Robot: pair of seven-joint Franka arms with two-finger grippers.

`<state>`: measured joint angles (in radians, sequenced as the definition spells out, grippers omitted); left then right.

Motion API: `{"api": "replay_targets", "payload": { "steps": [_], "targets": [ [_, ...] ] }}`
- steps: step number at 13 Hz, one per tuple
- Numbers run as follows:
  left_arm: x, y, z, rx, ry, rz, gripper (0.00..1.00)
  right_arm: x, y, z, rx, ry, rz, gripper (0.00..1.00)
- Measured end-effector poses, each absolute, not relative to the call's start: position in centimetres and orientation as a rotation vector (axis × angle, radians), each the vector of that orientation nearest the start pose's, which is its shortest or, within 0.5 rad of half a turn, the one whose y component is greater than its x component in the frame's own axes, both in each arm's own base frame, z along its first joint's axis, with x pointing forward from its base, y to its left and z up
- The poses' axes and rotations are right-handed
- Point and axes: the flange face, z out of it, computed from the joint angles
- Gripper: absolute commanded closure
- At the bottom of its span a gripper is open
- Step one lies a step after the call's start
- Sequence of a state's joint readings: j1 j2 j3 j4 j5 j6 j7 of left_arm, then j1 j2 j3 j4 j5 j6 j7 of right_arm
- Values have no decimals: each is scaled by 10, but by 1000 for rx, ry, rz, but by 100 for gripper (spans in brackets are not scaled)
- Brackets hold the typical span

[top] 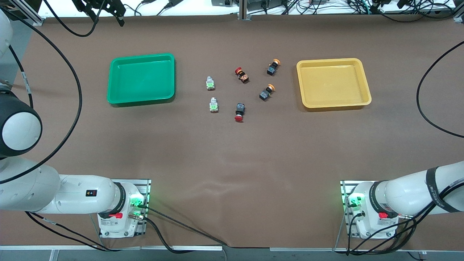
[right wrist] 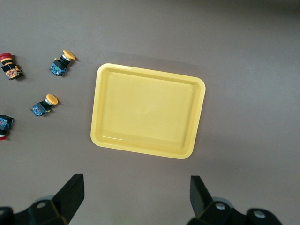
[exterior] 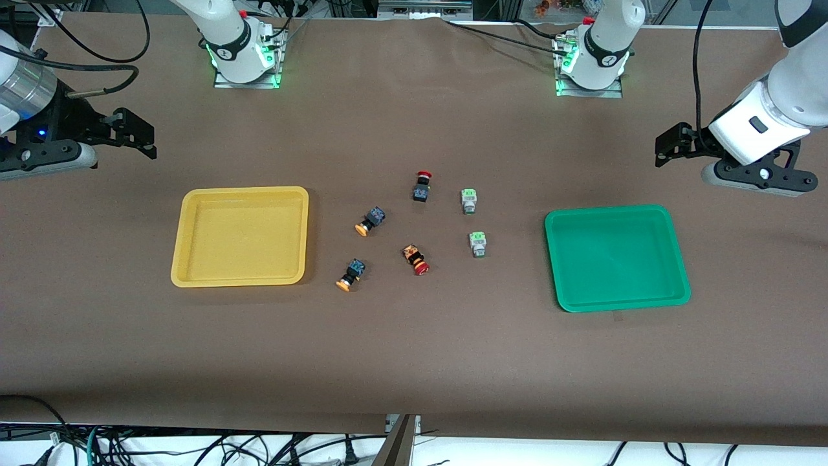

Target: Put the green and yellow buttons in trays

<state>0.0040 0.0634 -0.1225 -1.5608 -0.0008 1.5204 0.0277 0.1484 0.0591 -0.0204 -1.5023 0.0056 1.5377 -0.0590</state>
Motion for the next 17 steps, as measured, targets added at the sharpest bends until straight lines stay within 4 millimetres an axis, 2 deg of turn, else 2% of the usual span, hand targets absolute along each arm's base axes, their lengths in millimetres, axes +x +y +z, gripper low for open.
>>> {"api": "replay_targets", "payload": {
  "steps": [10, 14, 16, 17],
  "targets": [
    [567, -56, 584, -3136, 205, 168, 0, 567, 73, 618, -3120, -275, 36, 0],
    [569, -58, 576, -3134, 211, 198, 0, 581, 87, 588, -3078, -287, 109, 0],
    [572, -63, 561, -3131, 226, 255, 0, 585, 89, 578, -3072, -291, 131, 0],
    [576, -67, 545, -3129, 236, 303, 0, 585, 92, 577, -3068, -300, 138, 0]
  ]
}}
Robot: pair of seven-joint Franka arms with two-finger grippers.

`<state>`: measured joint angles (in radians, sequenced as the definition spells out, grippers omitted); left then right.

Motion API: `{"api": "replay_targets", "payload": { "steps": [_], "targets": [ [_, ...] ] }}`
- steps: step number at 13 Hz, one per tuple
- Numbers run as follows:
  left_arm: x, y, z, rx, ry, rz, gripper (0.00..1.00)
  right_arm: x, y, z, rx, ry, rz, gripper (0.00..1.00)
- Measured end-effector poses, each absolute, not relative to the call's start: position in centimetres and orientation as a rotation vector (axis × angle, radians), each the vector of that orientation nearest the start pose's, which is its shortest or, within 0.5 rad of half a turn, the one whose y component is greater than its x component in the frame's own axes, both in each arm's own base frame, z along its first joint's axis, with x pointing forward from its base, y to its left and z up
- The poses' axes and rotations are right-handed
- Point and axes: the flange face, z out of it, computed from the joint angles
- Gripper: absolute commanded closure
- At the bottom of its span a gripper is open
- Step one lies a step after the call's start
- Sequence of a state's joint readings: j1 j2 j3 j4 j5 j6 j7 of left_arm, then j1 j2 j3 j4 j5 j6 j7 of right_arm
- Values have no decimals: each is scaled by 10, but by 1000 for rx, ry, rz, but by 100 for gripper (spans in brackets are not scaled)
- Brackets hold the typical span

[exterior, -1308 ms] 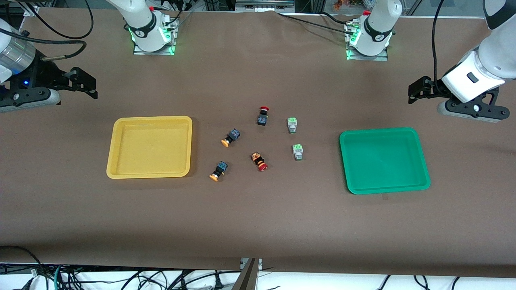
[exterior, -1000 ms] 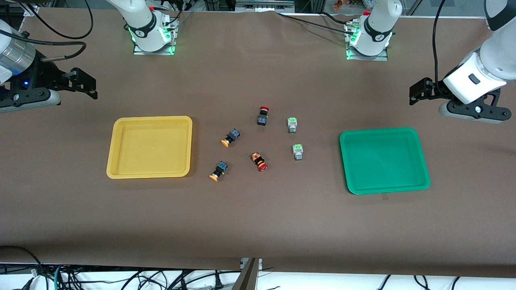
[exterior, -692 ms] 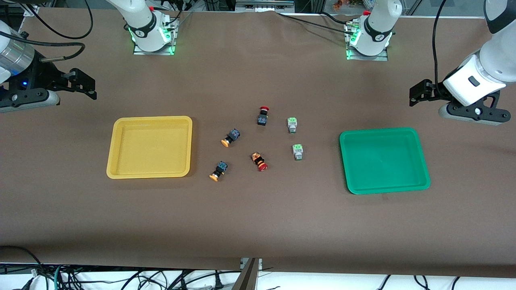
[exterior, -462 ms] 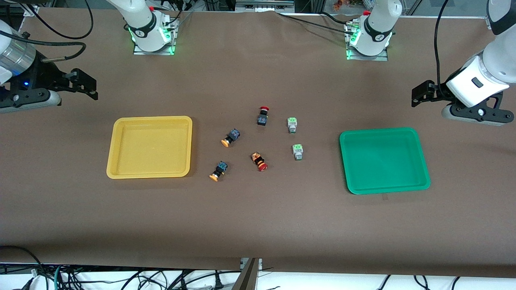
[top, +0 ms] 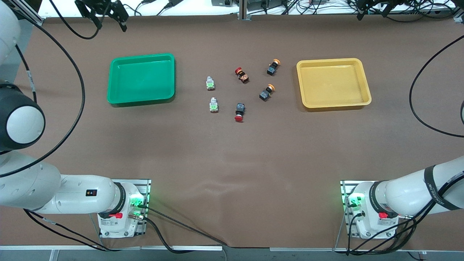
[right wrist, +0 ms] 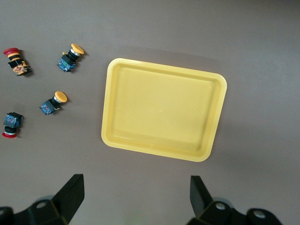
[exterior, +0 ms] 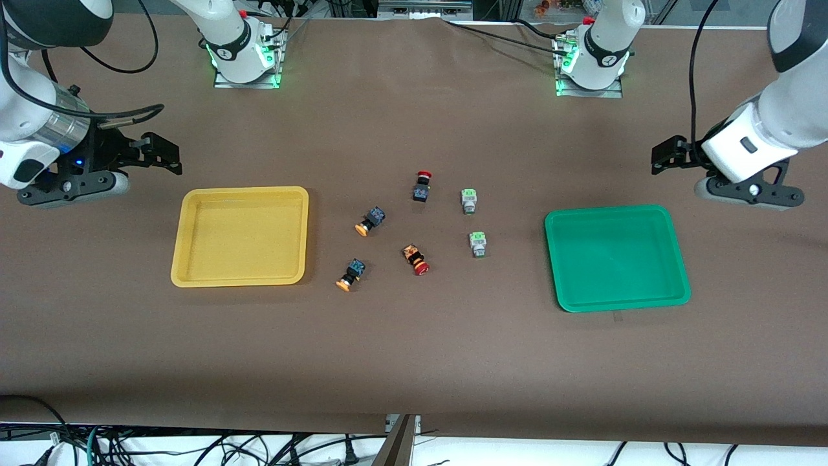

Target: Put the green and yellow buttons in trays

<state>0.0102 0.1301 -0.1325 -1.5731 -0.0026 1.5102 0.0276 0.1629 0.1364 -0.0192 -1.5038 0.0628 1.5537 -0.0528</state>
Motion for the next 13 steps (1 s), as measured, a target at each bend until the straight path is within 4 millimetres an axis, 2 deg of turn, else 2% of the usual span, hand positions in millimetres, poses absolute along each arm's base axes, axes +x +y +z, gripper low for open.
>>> {"api": "replay_targets", "payload": {
  "steps": [2, 3, 4, 6, 8, 10, 11, 12, 13],
  "targets": [
    [596, -82, 493, -3166, 259, 388, 0, 582, 112, 571, -3063, -353, 158, 0],
    [611, -95, 462, -3192, 262, 371, 0, 581, 125, 567, -3060, -382, 169, 0],
    [622, -113, 430, -3204, 245, 358, 0, 581, 139, 562, -3058, -404, 178, 0],
    [632, -169, 374, -3209, 163, 339, 0, 589, 168, 539, -3074, -305, 175, 0],
    [623, -242, 332, -3203, 80, 308, 0, 603, 208, 498, -3094, -98, 151, 0],
    [601, -317, 286, -3138, 12, 216, 0, 614, 259, 444, -3095, 21, 100, 0],
    [588, -346, 261, -3092, 9, 165, 0, 617, 280, 415, -3097, 19, 96, 0],
    [578, -366, 238, -3069, 6, 124, 0, 619, 296, 387, -3098, 15, 86, 0],
    [574, -377, 218, -3070, -7, 97, 0, 621, 309, 365, -3093, 21, 63, 0]
  ]
}}
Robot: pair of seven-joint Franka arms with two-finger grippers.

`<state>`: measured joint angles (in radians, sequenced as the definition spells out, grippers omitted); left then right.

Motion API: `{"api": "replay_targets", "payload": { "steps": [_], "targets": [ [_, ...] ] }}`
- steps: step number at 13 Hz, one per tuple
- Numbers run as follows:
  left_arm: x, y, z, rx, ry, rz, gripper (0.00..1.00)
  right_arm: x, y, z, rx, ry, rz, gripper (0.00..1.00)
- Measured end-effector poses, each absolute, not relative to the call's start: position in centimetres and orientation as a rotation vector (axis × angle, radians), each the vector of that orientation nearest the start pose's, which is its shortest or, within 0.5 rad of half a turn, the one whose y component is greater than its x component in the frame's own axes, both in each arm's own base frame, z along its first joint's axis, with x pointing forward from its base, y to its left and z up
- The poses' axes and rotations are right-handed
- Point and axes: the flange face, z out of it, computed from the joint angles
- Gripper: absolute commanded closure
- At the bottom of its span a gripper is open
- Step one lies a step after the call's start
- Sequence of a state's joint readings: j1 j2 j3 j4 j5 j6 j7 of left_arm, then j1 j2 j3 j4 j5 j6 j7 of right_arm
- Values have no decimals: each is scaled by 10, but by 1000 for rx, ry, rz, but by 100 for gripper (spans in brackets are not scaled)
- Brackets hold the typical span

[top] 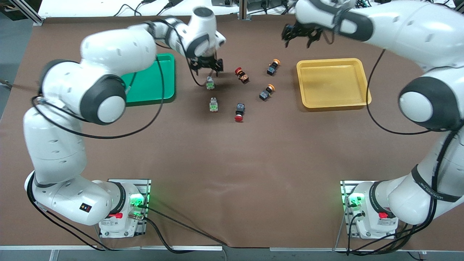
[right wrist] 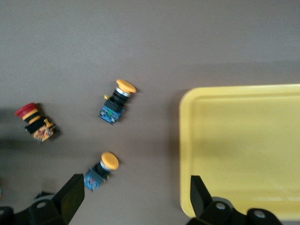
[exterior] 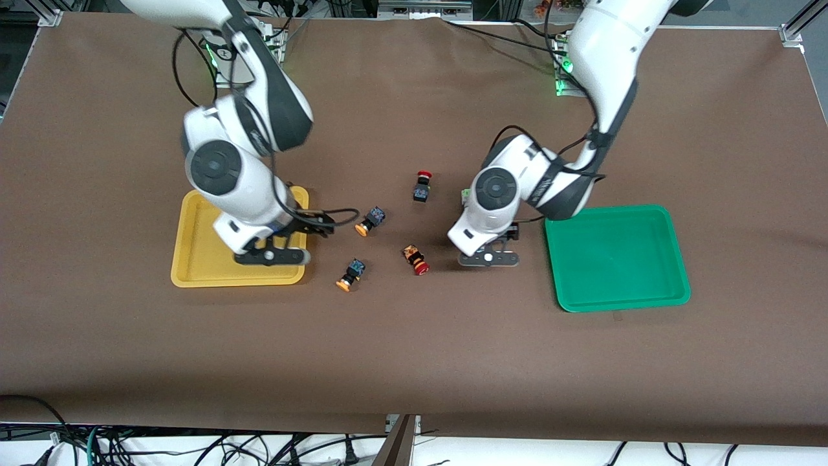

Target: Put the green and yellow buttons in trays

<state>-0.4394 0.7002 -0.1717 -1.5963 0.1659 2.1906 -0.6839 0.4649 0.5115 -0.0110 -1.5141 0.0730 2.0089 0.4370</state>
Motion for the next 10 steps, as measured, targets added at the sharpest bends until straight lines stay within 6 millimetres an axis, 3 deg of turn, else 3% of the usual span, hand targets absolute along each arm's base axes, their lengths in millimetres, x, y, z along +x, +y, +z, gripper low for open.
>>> {"api": "replay_targets", "payload": {
  "steps": [1, 2, 4, 5, 8, 10],
  "targets": [
    [574, -379, 201, -3082, -15, 73, 5, 624, 320, 347, -3086, 56, 33, 0],
    [576, -376, 188, -3096, -23, 51, 20, 627, 326, 329, -3077, 125, 8, 0],
    [574, -368, 170, -3107, -35, 39, 61, 634, 329, 292, -3060, 255, -16, 0],
    [572, -367, 167, -3109, -34, 39, 70, 637, 328, 276, -3042, 311, -13, 0],
    [570, -374, 173, -3121, -19, 26, 81, 643, 327, 234, -2928, 470, 34, 0],
    [569, -373, 174, -3111, -17, 41, 83, 644, 328, 211, -2891, 514, 18, 1]
  ]
}}
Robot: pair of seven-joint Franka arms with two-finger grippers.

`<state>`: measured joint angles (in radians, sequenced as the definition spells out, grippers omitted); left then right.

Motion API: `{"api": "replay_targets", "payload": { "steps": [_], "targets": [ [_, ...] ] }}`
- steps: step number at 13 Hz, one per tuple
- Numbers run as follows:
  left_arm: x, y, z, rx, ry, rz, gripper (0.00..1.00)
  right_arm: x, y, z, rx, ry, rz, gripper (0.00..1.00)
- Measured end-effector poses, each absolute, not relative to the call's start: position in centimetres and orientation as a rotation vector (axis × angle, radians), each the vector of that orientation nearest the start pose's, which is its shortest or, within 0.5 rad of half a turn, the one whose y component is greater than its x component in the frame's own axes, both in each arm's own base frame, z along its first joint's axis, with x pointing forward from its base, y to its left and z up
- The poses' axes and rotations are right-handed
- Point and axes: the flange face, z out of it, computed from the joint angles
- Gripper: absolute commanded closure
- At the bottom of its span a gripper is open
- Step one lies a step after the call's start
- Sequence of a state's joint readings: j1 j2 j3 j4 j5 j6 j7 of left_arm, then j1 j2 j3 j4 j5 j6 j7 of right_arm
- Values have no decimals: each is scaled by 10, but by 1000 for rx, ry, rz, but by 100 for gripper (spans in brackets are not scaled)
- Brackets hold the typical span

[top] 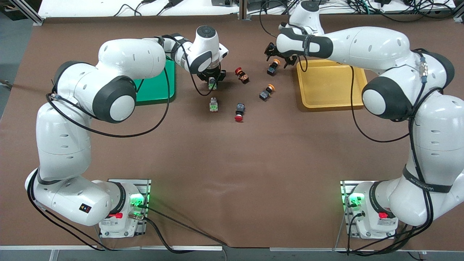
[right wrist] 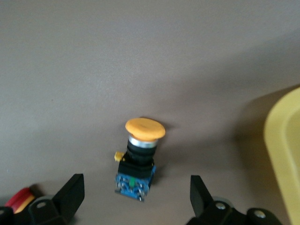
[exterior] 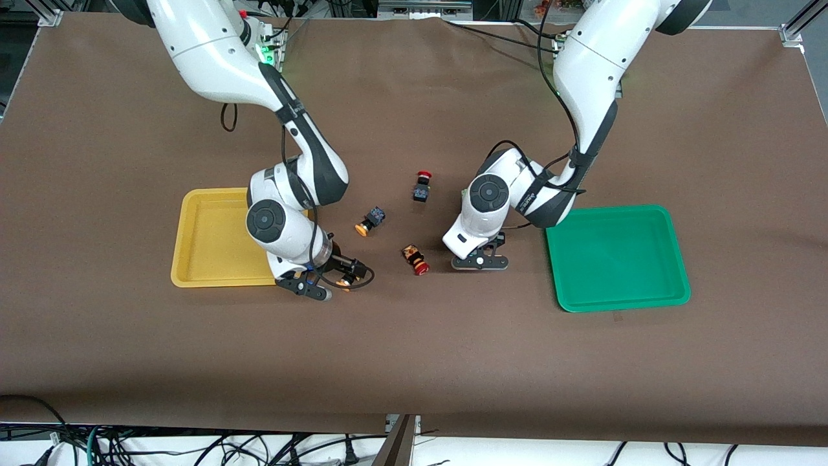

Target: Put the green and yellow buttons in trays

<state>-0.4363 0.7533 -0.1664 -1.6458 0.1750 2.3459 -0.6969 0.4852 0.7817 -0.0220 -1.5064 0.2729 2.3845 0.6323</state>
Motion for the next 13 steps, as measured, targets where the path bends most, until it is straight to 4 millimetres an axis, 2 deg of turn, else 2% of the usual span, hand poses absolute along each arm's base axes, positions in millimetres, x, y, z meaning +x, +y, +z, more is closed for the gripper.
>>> {"api": "replay_targets", "payload": {
  "steps": [1, 2, 3, 4, 5, 6, 8, 9, 10, 11, 12, 13],
  "targets": [
    [569, -371, 176, -3098, -17, 60, 83, 645, 329, 201, -2883, 526, 5, 2],
    [571, -368, 185, -3084, -8, 73, 83, 644, 330, 192, -2878, 536, -2, 7],
    [576, -363, 199, -3073, 10, 74, 82, 643, 332, 185, -2877, 546, -3, 19],
    [583, -353, 216, -3065, 34, 69, 82, 641, 333, 182, -2878, 549, -1, 38],
    [595, -333, 235, -3056, 74, 72, 82, 641, 334, 181, -2878, 547, 0, 57],
    [607, -308, 249, -3048, 138, 83, 82, 641, 335, 181, -2878, 547, -1, 71],
    [631, -244, 258, -3023, 316, 150, 82, 642, 335, 183, -2875, 546, -6, 89],
    [640, -209, 255, -3013, 410, 187, 82, 642, 335, 184, -2875, 545, -5, 92],
    [646, -178, 249, -3007, 477, 223, 76, 642, 336, 185, -2879, 544, 6, 92],
    [650, -150, 240, -3006, 517, 256, 29, 642, 335, 187, -2887, 542, 32, 92],
    [650, -127, 229, -3006, 539, 295, 0, 642, 333, 194, -2899, 537, 66, 92],
    [649, -115, 220, -3008, 547, 324, 0, 644, 327, 205, -2911, 517, 95, 92]
  ]
}}
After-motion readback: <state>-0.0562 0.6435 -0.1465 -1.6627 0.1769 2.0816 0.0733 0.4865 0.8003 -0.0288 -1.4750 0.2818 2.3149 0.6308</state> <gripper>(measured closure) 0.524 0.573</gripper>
